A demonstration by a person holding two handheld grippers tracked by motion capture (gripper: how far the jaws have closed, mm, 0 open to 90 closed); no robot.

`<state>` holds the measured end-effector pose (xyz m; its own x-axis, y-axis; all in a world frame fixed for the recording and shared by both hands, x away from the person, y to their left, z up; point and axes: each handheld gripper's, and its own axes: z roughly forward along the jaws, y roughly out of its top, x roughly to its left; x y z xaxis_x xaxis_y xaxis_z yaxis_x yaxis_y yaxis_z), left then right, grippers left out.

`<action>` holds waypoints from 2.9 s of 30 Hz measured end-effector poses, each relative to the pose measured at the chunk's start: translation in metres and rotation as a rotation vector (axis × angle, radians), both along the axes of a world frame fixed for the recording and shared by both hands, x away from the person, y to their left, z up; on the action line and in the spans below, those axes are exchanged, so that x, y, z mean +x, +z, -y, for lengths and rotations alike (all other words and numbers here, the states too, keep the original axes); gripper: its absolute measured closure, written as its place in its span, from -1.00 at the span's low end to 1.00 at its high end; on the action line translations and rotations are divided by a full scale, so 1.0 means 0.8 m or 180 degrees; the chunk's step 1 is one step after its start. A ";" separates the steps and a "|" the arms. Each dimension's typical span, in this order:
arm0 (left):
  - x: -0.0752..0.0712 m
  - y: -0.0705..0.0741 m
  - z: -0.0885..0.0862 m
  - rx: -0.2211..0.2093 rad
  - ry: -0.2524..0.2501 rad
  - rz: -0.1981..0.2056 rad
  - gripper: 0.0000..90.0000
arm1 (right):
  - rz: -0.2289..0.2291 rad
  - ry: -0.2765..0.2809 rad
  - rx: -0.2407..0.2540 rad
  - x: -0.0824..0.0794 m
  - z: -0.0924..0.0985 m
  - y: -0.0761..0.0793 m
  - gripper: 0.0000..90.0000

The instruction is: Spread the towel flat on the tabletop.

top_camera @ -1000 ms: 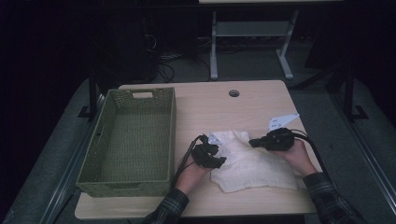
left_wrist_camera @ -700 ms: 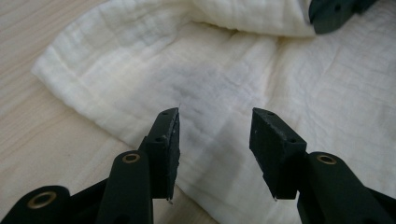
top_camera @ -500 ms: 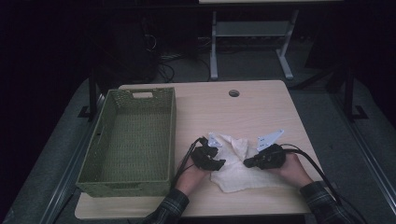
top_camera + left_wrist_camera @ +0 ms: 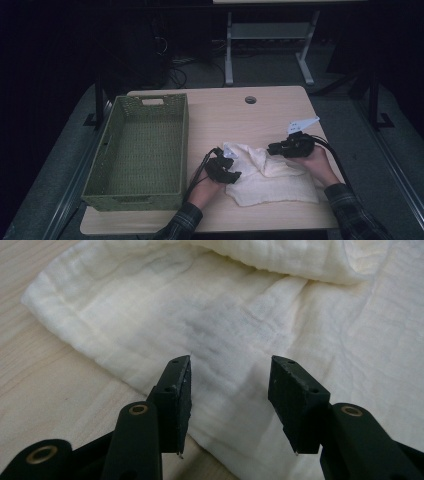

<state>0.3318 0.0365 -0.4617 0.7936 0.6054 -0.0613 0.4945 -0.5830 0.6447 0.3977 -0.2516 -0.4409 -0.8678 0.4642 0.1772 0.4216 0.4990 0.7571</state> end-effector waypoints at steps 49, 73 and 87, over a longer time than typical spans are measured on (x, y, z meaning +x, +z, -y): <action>-0.002 -0.001 0.000 0.0040 -0.0042 0.0047 0.11 | -0.0299 0.0122 -0.0124 -0.014 0.013 -0.029 0.65; -0.002 -0.001 0.001 0.0031 -0.0032 0.0052 0.11 | 0.0059 0.0799 -0.0358 -0.106 -0.006 -0.024 0.77; -0.002 -0.001 0.000 0.0030 -0.0031 0.0056 0.11 | 0.0100 0.0138 -0.0048 -0.047 0.035 -0.006 0.69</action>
